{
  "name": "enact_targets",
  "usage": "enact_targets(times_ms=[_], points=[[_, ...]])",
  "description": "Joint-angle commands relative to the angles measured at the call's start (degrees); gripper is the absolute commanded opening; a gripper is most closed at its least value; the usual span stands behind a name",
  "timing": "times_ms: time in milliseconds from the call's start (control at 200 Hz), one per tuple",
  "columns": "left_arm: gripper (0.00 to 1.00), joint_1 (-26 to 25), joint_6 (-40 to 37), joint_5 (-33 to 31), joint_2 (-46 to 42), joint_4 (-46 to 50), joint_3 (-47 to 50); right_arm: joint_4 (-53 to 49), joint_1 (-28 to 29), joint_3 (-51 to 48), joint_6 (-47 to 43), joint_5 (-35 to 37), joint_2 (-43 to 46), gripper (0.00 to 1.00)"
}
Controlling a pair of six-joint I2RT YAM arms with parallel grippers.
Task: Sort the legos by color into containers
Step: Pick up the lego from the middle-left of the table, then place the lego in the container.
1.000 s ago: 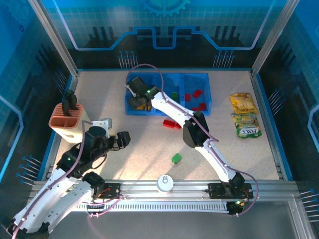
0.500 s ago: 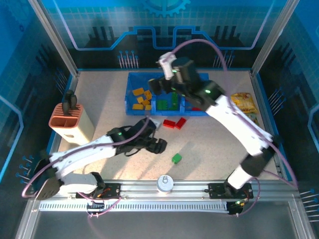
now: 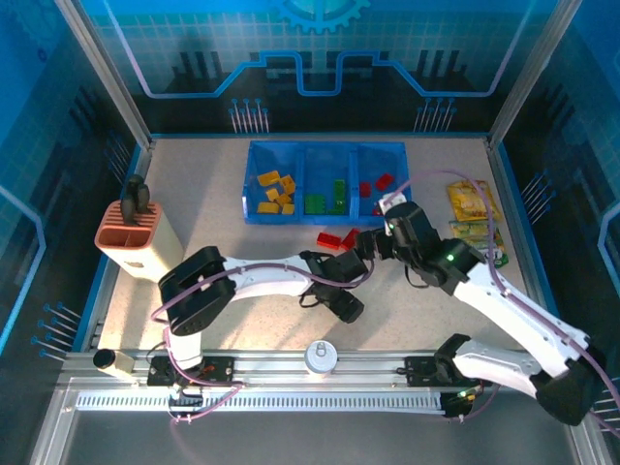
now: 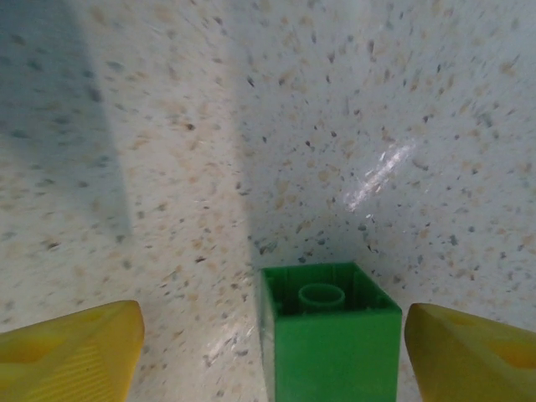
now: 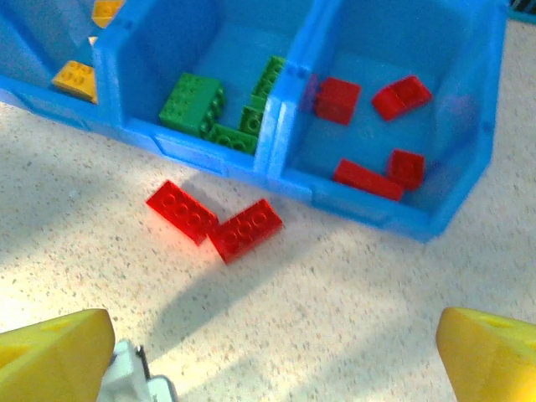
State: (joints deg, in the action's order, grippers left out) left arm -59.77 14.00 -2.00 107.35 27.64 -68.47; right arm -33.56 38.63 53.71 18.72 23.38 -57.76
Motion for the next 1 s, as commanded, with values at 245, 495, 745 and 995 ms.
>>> enact_targets(times_ms=[245, 495, 745, 995], points=[[0.36, -0.18, -2.74, -1.62, 4.56, 3.59, -5.89, -1.6, -0.88, -7.49, 5.41, -0.61, 7.74, 1.0], [0.28, 8.74, -1.96, 2.57, 0.79, -1.8, -9.08, -4.13, -1.04, -9.66, 10.58, 4.46, 10.03, 0.99], [0.26, 16.91, -1.13, 0.93, 1.77, -2.72, -22.71, -5.65, -0.85, -18.45, 19.39, 1.05, 12.88, 0.97], [0.26, 22.21, -0.99, -1.47, 10.53, 1.06, -38.34, -1.39, 0.55, -27.59, 24.08, -4.18, 15.75, 0.96]])
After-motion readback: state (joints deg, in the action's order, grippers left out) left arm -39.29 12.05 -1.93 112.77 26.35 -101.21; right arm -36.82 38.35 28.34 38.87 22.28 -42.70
